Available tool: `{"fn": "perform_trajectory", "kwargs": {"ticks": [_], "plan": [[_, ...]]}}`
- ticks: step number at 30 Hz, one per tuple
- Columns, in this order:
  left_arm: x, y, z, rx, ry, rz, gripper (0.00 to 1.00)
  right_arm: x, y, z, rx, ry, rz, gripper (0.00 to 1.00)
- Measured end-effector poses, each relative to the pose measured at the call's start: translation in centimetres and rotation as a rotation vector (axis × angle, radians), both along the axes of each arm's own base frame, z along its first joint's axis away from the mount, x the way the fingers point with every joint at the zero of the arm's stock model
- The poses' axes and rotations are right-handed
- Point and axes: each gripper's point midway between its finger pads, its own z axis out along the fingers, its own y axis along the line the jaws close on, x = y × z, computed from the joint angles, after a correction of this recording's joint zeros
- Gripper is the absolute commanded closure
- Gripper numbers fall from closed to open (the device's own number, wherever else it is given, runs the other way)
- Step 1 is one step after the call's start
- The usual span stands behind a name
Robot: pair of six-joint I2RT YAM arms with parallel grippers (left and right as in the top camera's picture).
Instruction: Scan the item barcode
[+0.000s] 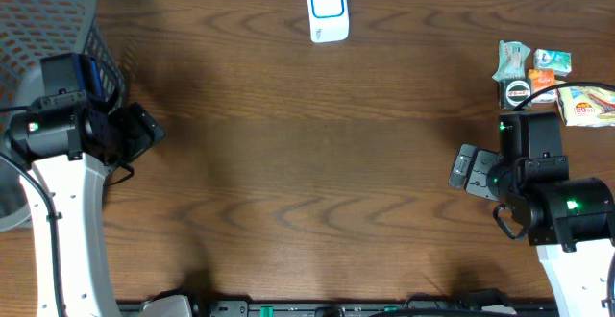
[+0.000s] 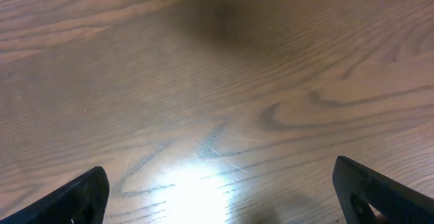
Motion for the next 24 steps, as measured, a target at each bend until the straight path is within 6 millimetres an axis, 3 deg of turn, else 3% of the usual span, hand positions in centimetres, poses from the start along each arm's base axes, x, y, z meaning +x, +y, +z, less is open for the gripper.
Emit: {"fn": "perform_trajectory", "kwargs": {"ticks": [7, 11, 15, 20, 24], "plan": [[0.0, 0.0, 0.0, 0.0, 0.0, 0.0, 0.02, -0.5, -1.9, 1.4, -0.012, -0.071, -0.062, 0.01], [0.0, 0.0, 0.0, 0.0, 0.0, 0.0, 0.02, -0.6, -2.6, 3.4, 0.005, -0.233, -0.088, 0.01], [0.0, 0.0, 0.0, 0.0, 0.0, 0.0, 0.02, -1.1, -2.0, 4.4, 0.021, -0.395, -0.034, 0.01], [0.0, 0.0, 0.0, 0.0, 0.0, 0.0, 0.03, -2.4, -1.4, 2.8, 0.028, -0.481, 0.017, 0.01], [0.0, 0.0, 0.0, 0.0, 0.0, 0.0, 0.02, -1.9, -0.6, 0.8, 0.027, -0.51, 0.085, 0.01]]}}
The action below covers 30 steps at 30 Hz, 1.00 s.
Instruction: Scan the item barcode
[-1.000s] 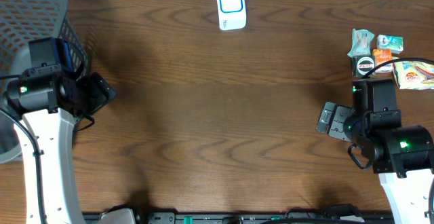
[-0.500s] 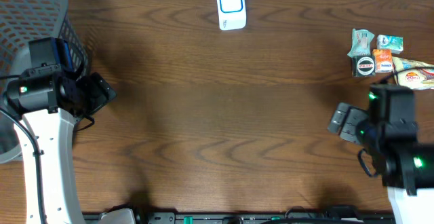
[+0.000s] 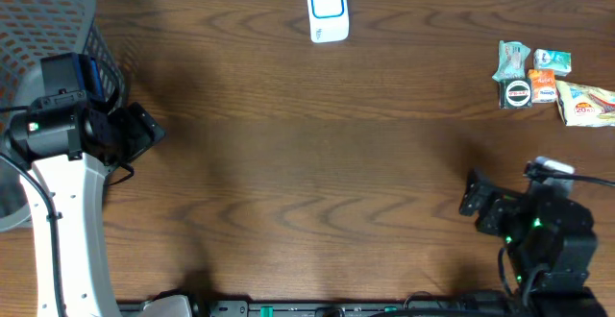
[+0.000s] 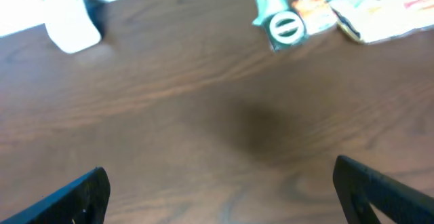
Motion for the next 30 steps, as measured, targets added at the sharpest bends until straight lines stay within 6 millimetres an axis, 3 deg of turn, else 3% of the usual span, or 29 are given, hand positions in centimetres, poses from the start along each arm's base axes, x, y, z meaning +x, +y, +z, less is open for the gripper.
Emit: {"fn": "perform_trajectory", "kwargs": {"ticks": [6, 15, 30], "plan": [[0.0, 0.0, 0.0, 0.0, 0.0, 0.0, 0.02, 1.5, 1.6, -1.1, -0.02, -0.111, 0.119, 0.01], [0.0, 0.0, 0.0, 0.0, 0.0, 0.0, 0.02, 1.2, 4.3, -0.3, -0.062, -0.345, 0.269, 0.01], [0.0, 0.0, 0.0, 0.0, 0.0, 0.0, 0.02, 1.6, 4.6, -2.8, -0.102, -0.489, 0.286, 0.01]]}}
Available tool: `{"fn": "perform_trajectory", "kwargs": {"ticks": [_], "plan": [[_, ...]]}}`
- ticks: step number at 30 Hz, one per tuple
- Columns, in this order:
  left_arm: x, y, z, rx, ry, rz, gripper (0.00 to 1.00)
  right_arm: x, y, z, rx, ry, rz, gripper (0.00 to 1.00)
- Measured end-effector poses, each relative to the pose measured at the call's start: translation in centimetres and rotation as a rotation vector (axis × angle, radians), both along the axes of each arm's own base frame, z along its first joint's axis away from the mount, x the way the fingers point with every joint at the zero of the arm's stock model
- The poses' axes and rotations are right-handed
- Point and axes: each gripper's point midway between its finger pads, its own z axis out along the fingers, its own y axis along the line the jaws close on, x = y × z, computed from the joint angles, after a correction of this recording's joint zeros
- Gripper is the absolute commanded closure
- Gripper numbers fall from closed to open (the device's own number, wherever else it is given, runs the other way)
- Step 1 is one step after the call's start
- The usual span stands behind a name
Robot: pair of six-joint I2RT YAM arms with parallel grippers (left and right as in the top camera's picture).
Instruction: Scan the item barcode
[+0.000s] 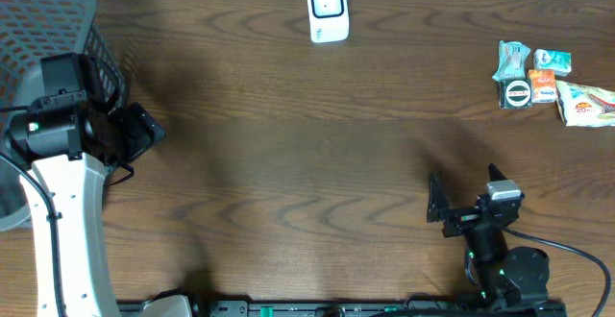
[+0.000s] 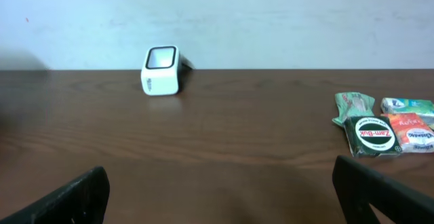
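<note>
A white barcode scanner [image 1: 327, 10] stands at the table's far edge, also visible in the right wrist view as the scanner [image 2: 161, 70]. Small packaged items lie at the far right: a green packet [image 2: 352, 106], a dark Zam-Buk box [image 2: 371, 136], an orange packet [image 2: 410, 130] and a teal packet [image 2: 407, 105]. My right gripper [image 2: 224, 203] is open and holds nothing. It sits low near the front edge as the right gripper [image 1: 464, 197], facing level toward the far side. My left gripper [image 1: 144, 130] hovers at the left, its jaws not readable.
A grey mesh basket [image 1: 58, 19] stands at the far left corner, behind the left arm. A yellowish snack bag [image 1: 586, 104] lies at the right edge beside the other items. A pale wall rises behind the table's far edge.
My right arm has pulled back toward the front edge and a little left. Its camera now looks level across the table instead of down. The left arm has not moved.
My right gripper was first open just below the items at the right, pointing down at bare wood. Then it was nearer the front edge, tilted up, with scanner and items in sight. Now it sits low at the front, still open with nothing in it.
</note>
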Motion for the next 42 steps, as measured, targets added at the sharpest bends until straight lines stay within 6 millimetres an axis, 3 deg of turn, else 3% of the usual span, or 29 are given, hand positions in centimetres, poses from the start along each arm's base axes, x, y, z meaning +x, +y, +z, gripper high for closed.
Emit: {"fn": "perform_trajectory", "kwargs": {"ticks": [11, 19, 23, 42], "plan": [[0.0, 0.0, 0.0, 0.0, 0.0, 0.0, 0.02, 1.2, -0.1, -1.0, 0.008, -0.094, -0.011, 0.01], [0.0, 0.0, 0.0, 0.0, 0.0, 0.0, 0.02, 1.4, -1.0, -2.0, 0.004, -0.073, -0.053, 0.01], [0.0, 0.0, 0.0, 0.0, 0.0, 0.0, 0.02, 1.4, -1.3, -3.4, -0.004, -0.015, -0.069, 0.01], [0.0, 0.0, 0.0, 0.0, 0.0, 0.0, 0.02, 1.5, -2.5, -3.5, -0.02, -0.013, -0.124, 0.01]]}}
